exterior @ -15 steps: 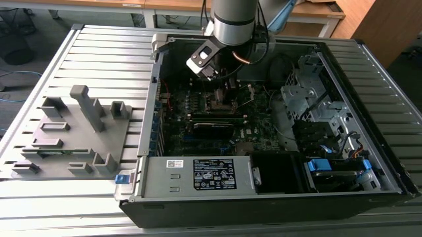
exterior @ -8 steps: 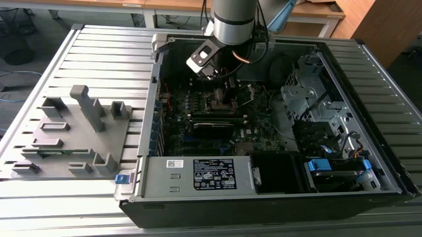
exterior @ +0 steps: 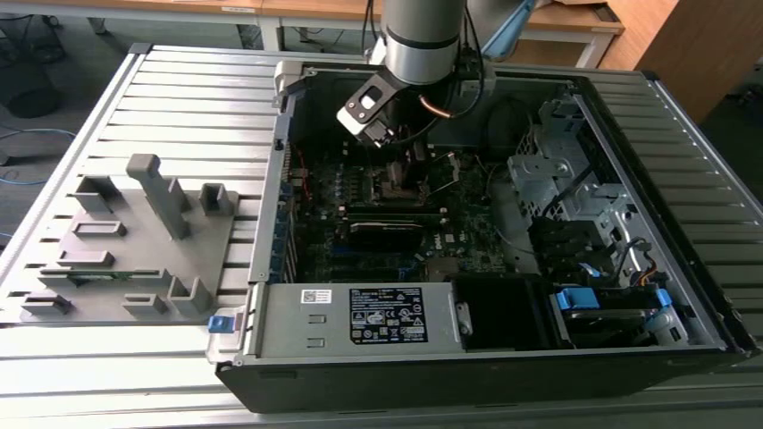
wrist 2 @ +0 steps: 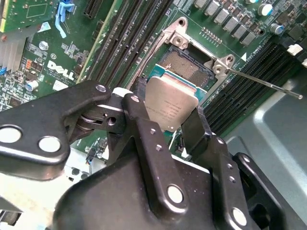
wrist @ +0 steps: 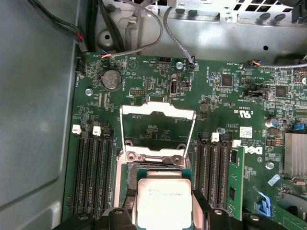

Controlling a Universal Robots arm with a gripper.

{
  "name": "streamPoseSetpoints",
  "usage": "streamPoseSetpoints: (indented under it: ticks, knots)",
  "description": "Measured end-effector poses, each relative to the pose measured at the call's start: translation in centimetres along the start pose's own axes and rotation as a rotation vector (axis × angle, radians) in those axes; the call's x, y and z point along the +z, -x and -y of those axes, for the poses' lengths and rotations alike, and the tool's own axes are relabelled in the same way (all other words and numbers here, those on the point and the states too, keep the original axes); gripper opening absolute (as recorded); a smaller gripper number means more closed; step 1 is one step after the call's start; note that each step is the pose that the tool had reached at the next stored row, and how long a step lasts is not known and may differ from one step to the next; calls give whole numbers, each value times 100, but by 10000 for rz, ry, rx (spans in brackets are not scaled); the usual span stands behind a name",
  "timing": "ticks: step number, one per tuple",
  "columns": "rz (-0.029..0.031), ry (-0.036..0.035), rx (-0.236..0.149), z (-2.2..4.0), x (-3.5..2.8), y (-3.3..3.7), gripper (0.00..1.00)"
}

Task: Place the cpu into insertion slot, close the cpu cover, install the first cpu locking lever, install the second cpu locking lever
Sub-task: 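Place the cpu into insertion slot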

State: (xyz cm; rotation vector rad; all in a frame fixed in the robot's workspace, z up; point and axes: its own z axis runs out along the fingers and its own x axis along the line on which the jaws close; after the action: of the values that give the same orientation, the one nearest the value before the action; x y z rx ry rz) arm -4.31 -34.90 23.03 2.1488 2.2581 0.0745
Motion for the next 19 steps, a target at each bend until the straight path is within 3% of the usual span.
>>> streamPoseSetpoints:
  ticks: [8,13,19]
  knots:
    - [-2,15,0,6,82,1,54]
    - [-4,17,5,13,96,-28,54]
    - [19,22,406,20,128,-31,54]
